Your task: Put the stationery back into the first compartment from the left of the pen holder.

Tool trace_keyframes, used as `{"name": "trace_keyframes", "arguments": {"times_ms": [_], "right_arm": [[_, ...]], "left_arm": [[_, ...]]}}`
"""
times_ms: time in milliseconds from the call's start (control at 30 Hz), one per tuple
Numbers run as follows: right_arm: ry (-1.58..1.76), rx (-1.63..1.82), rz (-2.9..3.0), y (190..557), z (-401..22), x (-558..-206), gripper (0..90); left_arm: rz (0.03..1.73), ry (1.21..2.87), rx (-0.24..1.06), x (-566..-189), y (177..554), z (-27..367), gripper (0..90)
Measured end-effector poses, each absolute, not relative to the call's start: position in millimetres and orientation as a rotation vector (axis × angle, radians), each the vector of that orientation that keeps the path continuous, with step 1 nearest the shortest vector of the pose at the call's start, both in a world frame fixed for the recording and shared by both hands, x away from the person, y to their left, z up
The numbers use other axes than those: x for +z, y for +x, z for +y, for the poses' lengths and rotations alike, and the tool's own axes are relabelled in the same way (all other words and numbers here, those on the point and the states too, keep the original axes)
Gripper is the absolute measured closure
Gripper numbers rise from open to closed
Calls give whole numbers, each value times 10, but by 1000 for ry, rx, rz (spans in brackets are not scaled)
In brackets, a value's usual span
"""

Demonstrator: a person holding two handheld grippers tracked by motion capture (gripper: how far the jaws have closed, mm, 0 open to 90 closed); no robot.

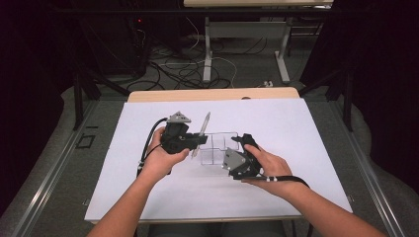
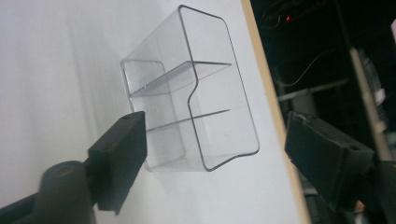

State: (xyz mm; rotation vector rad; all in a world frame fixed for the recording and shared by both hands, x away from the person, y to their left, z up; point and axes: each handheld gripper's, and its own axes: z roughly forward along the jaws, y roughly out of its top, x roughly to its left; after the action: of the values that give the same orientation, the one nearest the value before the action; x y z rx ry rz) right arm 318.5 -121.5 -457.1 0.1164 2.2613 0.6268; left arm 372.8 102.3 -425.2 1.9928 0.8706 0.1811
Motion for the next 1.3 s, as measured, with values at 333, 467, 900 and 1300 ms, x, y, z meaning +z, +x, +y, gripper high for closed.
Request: {"name": "trace_keyframes", "arguments": {"times_ms": [333,467,900,1300], "right_arm": [[556,912,2397,3397,-1413,-4503,7],[737,1036,2390,3473,-1534,-4497,0],[1022,1148,2233,3525,-1888,-4638,0],[1152,1168,2132,3512,-2185,-4814,0]], "left_arm": [[880,1885,241,-4285,3815,1042,789],[879,1843,258,-4298,3843,1020,789],[877,1775,314,-4447,3965,866,789],[911,1783,321,-4644,4038,770,789]]}}
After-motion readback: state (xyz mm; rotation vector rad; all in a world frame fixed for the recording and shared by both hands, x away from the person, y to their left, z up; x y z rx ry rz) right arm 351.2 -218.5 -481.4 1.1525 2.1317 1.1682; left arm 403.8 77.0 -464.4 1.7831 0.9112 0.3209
